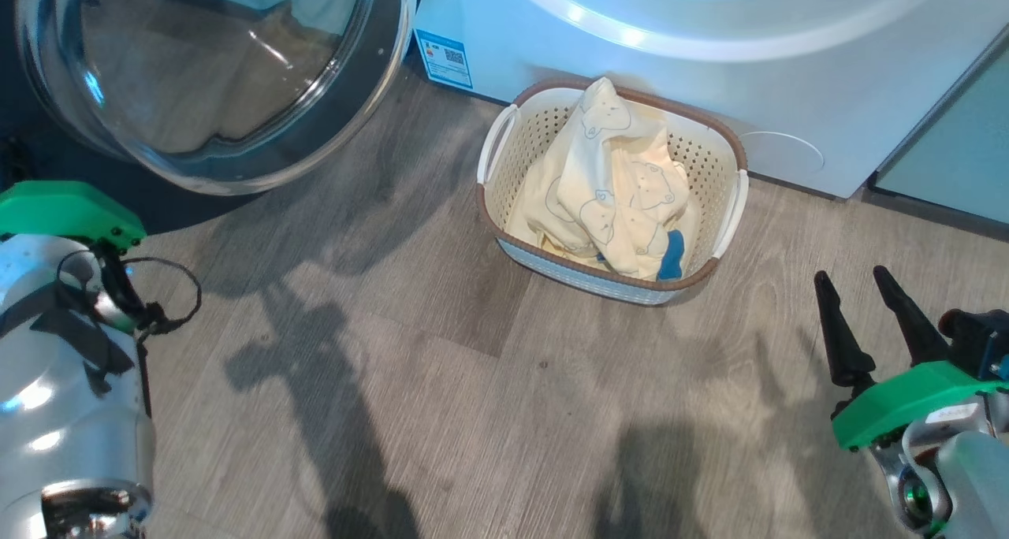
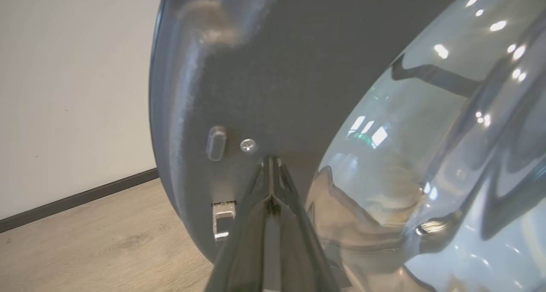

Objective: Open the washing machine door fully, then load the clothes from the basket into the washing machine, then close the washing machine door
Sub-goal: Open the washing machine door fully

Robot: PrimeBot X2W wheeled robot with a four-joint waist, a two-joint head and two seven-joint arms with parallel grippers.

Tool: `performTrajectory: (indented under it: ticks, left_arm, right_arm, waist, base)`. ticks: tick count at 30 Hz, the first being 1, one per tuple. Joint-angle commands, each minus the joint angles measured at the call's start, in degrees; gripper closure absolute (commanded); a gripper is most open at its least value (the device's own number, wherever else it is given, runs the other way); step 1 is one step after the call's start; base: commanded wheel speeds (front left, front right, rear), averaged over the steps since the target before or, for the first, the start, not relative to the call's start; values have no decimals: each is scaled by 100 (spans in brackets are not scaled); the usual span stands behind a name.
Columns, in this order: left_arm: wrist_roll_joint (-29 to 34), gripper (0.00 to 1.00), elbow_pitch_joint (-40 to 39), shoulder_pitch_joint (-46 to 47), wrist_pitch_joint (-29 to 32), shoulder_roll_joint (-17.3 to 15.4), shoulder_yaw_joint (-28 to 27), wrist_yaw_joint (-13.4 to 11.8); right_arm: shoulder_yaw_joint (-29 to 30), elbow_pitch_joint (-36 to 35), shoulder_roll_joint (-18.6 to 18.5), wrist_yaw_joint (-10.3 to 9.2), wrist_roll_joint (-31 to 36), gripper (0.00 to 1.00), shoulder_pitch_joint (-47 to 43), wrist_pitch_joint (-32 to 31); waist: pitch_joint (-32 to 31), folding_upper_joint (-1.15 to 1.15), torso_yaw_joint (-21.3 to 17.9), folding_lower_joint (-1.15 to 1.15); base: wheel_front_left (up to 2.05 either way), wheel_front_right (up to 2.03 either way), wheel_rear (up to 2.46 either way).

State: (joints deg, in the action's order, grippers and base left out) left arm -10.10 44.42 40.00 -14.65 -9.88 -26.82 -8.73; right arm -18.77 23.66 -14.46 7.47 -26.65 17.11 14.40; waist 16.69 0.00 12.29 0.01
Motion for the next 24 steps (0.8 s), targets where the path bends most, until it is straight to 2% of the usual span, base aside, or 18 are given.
performTrajectory:
  ticks: [1,17,24]
  left_arm:
    - [78,100,-138,185,-35,-349,-150,1]
    - [301,100,72,330,-35,-407,-367,86]
    - [411,100,12,88,-35,-269,-341,290]
  right_arm:
    - [-97,-132,-113,2,10,0,170,60]
    - [-140,-81,-106,2,-8,0,165,60]
    - [-152,-60,-1,2,-35,0,16,60]
  waist:
    - [13,0,-8,-1]
    - [-55,0,-65,-1]
    - [-340,0,-98,-1]
  base:
    - [0,0,0]
    - [0,0,0]
    - [0,0,0]
